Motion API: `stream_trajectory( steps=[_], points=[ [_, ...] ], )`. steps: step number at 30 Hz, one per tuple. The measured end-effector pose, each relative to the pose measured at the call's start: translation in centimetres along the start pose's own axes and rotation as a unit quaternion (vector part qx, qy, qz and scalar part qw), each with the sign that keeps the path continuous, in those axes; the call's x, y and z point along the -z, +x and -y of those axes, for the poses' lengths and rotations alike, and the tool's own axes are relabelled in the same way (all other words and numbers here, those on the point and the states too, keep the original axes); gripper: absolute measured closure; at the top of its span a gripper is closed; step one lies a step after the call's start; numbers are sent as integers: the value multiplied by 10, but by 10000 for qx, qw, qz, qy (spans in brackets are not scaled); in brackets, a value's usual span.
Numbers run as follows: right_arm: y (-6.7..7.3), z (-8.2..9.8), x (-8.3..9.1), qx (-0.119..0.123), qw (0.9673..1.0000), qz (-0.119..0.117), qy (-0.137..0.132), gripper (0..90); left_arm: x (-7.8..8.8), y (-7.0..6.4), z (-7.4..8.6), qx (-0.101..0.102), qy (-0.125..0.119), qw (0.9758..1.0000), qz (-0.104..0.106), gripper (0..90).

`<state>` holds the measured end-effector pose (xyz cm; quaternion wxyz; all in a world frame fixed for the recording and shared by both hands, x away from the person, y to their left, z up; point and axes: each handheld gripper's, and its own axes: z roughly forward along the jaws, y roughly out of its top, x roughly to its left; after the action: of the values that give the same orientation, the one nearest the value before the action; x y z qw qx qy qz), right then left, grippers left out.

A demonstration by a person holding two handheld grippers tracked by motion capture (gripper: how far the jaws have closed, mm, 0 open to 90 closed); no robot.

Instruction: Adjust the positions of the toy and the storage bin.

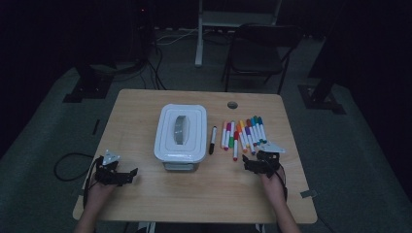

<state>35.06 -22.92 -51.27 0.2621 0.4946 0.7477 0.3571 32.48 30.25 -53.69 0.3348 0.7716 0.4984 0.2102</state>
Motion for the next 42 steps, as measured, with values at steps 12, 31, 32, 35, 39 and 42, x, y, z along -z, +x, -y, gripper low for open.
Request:
stream_trajectory(
  steps=[12,31,32,35,39,42],
  points=[
    [39,-43,-36,237,9989,-383,-96,124,-27,-1,-36,-153,-207,9997,-41,3],
    [74,-73,-86,391,9968,-680,-161,127,-72,-5,-90,-380,-170,9989,207,3],
    [74,-73,-86,391,9968,-680,-161,127,-73,-4,-93,-400,-167,9988,231,3],
    [77,-76,-90,360,9967,-720,-115,127,-77,-6,-101,-442,-169,9986,245,3],
    [82,-82,-93,380,9958,-824,-92,127,-82,-10,-107,-491,-133,9983,301,3],
    [88,-86,-93,476,9958,-778,-80,145,-83,-13,-110,-512,-124,9980,346,3]
  ],
)
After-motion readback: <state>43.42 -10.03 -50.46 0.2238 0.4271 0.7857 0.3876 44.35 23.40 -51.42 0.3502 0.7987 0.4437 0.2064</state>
